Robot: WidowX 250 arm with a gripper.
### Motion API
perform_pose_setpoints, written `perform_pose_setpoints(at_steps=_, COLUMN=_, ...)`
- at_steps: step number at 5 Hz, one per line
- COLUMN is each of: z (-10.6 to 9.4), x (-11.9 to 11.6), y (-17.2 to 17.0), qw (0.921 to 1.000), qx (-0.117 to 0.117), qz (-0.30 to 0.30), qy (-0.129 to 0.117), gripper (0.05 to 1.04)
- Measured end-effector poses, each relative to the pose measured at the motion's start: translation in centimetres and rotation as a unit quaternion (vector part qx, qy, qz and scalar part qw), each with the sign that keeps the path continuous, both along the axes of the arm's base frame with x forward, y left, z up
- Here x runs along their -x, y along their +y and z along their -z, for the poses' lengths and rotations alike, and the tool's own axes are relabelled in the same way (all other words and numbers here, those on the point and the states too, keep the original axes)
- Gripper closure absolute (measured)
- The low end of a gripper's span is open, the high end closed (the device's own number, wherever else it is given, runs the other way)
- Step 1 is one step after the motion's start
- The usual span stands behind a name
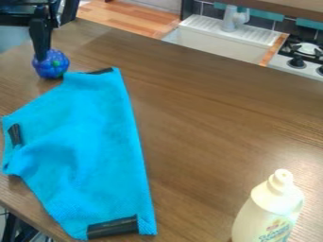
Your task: Unfold the cloth from bottom left to top right
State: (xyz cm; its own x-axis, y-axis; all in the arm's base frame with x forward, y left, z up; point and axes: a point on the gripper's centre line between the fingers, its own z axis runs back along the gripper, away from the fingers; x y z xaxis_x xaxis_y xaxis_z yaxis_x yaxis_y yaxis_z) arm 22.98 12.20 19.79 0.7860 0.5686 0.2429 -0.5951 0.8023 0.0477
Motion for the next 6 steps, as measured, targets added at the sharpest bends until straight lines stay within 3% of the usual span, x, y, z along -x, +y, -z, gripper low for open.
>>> perform_pose_setpoints(at_steps=1, z=0.4, x=-0.1, y=0.0, qw=1.0, qx=0.003, qz=-0.001, qy=0.007, gripper=0.083)
perform_pose_setpoints(at_steps=2, z=2.0, x=-0.6, y=-0.1, qw=0.9992, qx=-0.02, qz=-0.005, qy=0.036, gripper=0.083)
perform_pose_setpoints(at_steps=4, z=2.1, x=-0.7, y=-0.2, qw=0.9992, qx=-0.021, qz=-0.006, qy=0.035, gripper=0.083)
perform_pose_setpoints(at_steps=5, z=5.7, x=0.6, y=1.4, qw=0.9985, qx=0.011, qz=-0.03, qy=0.044, gripper=0.083)
perform_pose_setpoints(at_steps=6, z=7.4, x=1.9, y=1.3, qw=0.9989, qx=0.009, qz=-0.03, qy=0.035, gripper=0.083)
